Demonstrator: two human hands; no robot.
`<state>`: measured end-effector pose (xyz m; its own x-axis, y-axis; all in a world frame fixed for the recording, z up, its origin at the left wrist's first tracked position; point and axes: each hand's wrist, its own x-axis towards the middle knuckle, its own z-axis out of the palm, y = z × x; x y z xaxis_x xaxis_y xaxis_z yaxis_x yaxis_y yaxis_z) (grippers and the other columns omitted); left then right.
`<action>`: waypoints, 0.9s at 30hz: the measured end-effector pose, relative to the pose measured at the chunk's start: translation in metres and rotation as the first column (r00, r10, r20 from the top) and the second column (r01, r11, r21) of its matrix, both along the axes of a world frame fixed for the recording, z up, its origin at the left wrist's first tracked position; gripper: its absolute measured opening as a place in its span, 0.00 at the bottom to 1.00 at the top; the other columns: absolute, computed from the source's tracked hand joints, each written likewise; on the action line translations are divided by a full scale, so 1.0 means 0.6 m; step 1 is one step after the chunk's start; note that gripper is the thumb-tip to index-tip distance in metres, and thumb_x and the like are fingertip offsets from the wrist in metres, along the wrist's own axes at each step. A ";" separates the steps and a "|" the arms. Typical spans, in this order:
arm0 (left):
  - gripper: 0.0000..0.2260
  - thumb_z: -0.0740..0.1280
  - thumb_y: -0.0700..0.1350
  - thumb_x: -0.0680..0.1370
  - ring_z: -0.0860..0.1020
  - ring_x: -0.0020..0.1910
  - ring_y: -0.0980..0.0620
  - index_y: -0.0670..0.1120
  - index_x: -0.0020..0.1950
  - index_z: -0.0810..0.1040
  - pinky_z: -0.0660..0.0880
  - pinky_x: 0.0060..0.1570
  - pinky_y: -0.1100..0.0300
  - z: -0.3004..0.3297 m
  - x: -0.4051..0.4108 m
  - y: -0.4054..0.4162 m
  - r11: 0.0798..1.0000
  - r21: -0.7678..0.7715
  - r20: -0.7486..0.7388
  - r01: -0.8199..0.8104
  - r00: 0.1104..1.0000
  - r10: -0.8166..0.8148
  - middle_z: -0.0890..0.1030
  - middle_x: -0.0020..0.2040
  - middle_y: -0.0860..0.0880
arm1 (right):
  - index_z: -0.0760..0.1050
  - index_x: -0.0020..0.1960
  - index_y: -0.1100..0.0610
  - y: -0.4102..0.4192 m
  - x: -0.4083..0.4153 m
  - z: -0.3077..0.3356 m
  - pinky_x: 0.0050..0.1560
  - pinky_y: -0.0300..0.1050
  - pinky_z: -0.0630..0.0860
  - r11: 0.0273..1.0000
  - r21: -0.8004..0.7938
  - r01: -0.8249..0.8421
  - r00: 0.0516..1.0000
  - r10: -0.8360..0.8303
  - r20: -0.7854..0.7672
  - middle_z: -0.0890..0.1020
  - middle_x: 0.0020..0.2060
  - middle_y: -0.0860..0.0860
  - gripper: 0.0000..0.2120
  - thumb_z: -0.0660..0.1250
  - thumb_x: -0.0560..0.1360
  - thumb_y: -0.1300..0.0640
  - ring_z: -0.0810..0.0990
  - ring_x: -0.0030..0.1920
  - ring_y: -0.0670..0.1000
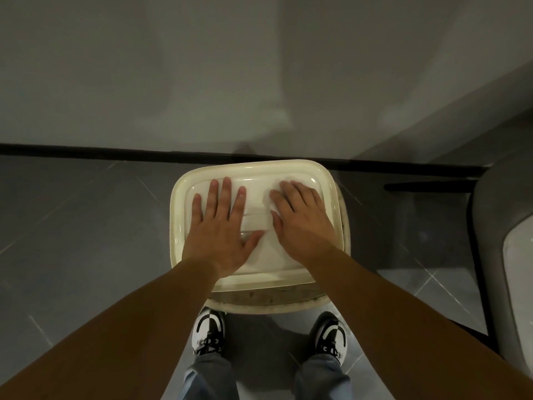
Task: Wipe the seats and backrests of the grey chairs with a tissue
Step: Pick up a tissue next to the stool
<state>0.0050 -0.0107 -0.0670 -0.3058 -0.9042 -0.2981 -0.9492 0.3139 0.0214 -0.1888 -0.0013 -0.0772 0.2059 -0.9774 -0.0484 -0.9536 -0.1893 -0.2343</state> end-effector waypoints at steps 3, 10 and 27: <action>0.38 0.35 0.72 0.74 0.32 0.74 0.43 0.50 0.76 0.32 0.42 0.72 0.38 0.009 0.010 0.001 0.999 0.020 0.013 0.025 1.000 -0.025 0.31 0.76 0.46 | 0.75 0.63 0.54 0.005 0.001 0.010 0.66 0.57 0.71 0.998 -0.042 0.036 0.999 -0.035 0.012 0.78 0.60 0.55 0.15 0.65 0.79 0.48 0.76 0.61 0.58; 0.42 0.34 0.74 0.72 0.31 0.73 0.42 0.49 0.78 0.38 0.37 0.70 0.36 0.060 0.049 -0.003 0.994 0.031 0.187 0.109 0.976 -0.113 0.33 0.76 0.44 | 0.75 0.58 0.54 -0.007 -0.021 0.078 0.59 0.54 0.73 0.988 0.073 0.134 0.990 -0.136 0.023 0.77 0.54 0.53 0.15 0.62 0.77 0.45 0.73 0.54 0.55; 0.37 0.39 0.71 0.75 0.37 0.75 0.41 0.51 0.78 0.50 0.39 0.71 0.39 0.457 -0.213 -0.011 0.920 -0.141 0.177 0.365 0.924 -0.339 0.49 0.78 0.44 | 0.77 0.53 0.55 0.090 -0.296 0.433 0.52 0.51 0.75 0.938 0.045 0.343 0.898 -0.342 0.278 0.74 0.50 0.50 0.17 0.62 0.72 0.44 0.70 0.51 0.51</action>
